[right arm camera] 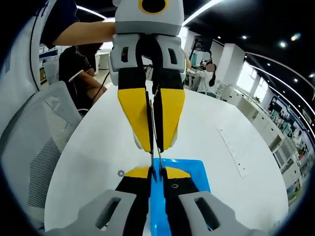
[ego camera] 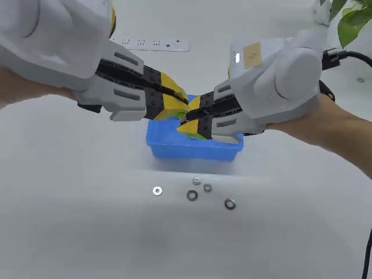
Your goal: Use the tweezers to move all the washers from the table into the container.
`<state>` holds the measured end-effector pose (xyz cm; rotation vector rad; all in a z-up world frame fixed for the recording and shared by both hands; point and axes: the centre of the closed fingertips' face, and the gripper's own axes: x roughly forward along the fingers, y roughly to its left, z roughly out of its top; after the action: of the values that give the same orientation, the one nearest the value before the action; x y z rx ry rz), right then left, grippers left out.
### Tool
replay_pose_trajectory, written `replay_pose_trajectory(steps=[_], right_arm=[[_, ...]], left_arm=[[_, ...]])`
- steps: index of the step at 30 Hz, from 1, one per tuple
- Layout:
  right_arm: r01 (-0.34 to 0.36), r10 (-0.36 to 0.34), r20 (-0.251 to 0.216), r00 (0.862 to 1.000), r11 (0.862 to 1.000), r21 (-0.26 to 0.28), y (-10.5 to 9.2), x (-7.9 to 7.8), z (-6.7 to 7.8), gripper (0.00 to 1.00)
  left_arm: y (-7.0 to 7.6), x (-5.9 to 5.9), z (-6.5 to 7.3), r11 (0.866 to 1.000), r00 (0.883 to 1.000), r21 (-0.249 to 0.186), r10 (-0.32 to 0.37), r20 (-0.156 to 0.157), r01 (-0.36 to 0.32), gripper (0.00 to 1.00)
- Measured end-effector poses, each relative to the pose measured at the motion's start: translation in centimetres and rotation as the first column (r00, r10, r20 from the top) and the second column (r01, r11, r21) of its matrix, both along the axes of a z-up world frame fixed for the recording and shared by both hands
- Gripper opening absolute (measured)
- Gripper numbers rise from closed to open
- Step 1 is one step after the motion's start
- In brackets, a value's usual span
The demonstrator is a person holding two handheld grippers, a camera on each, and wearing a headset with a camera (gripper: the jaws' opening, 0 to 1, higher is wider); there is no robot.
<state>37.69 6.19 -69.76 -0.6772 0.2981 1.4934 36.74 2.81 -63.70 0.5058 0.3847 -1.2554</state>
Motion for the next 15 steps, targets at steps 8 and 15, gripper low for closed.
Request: replay_pose_trajectory(steps=[8, 15], right_arm=[[-0.006, 0.006, 0.003, 1.000, 0.999, 0.033, 1.2, -3.4, 0.6, 0.10], [-0.034, 0.034, -0.023, 0.999, 0.999, 0.009, 2.0, -6.5, -1.2, 0.10]], left_arm=[[0.9, -3.8, 0.7, 0.999, 0.999, -0.040, -0.003, 0.032, 0.004, 0.07], [1.4, -6.8, -1.0, 1.000, 1.000, -0.027, -0.002, 0.004, 0.002, 0.07]])
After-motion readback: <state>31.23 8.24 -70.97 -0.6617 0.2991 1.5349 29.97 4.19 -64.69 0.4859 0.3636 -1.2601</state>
